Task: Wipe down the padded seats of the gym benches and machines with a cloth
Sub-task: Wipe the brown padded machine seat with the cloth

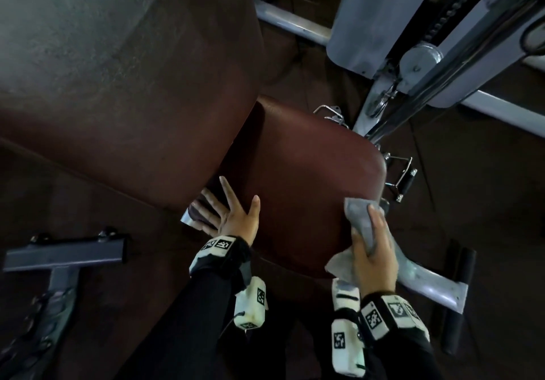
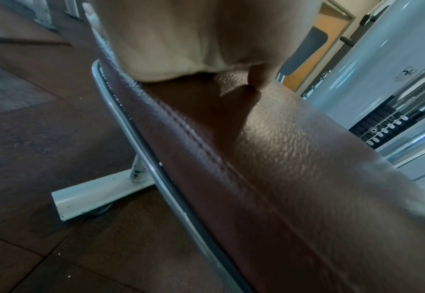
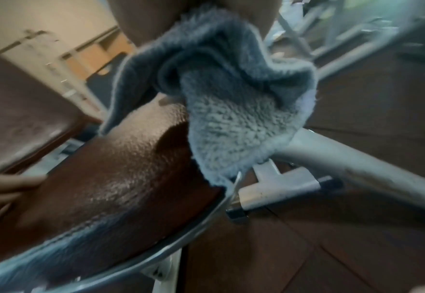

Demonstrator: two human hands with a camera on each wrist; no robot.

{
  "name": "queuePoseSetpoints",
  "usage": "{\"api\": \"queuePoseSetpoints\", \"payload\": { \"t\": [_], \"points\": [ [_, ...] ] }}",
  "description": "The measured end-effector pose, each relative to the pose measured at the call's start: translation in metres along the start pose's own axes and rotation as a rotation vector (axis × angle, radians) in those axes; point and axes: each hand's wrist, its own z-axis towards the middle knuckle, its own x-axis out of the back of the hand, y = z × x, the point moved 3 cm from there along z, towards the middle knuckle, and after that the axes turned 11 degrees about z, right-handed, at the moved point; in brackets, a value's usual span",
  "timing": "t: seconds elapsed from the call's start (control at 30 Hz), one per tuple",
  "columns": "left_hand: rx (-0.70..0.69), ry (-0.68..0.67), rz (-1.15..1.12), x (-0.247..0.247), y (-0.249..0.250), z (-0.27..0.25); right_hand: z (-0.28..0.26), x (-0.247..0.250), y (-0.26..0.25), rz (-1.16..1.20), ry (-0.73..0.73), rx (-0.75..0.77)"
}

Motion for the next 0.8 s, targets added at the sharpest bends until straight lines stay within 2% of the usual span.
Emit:
{"api": "queuePoseSetpoints", "payload": {
  "t": [0.1, 0.2, 0.27, 0.37, 0.43, 0.5, 0.6, 0.8],
  "points": [
    [-0.018, 0.181, 0.040, -0.007, -0.007, -0.005, 0.007, -0.006, -0.006, -0.040, -0.173, 0.002],
    [-0.116, 0.315, 0.047, -0.025, 0.001, -0.027, 0.006, 0.003, -0.007, 0.140, -0.287, 0.015],
    [-0.303, 0.362, 0.116, -0.047, 0.024, -0.052, 0.011, 0.016, -0.008, 0.201, -0.328, 0.097],
    [-0.618, 0.359, 0.251, -0.089, 0.078, -0.090, 0.030, 0.039, -0.003, 0.111, -0.288, 0.206],
    [-0.730, 0.336, 0.331, -0.114, 0.108, -0.104, 0.049, 0.056, -0.002, 0.064, -0.253, 0.241],
    [-0.729, 0.339, 0.434, -0.130, 0.125, -0.103, 0.070, 0.070, -0.002, 0.015, -0.259, 0.263],
    [-0.611, 0.390, 0.509, -0.141, 0.123, -0.094, 0.103, 0.076, -0.002, -0.097, -0.353, 0.261],
    [-0.340, 0.547, 0.300, -0.150, 0.098, -0.103, 0.140, 0.042, -0.010, -0.270, -0.689, 0.366]
  ]
}}
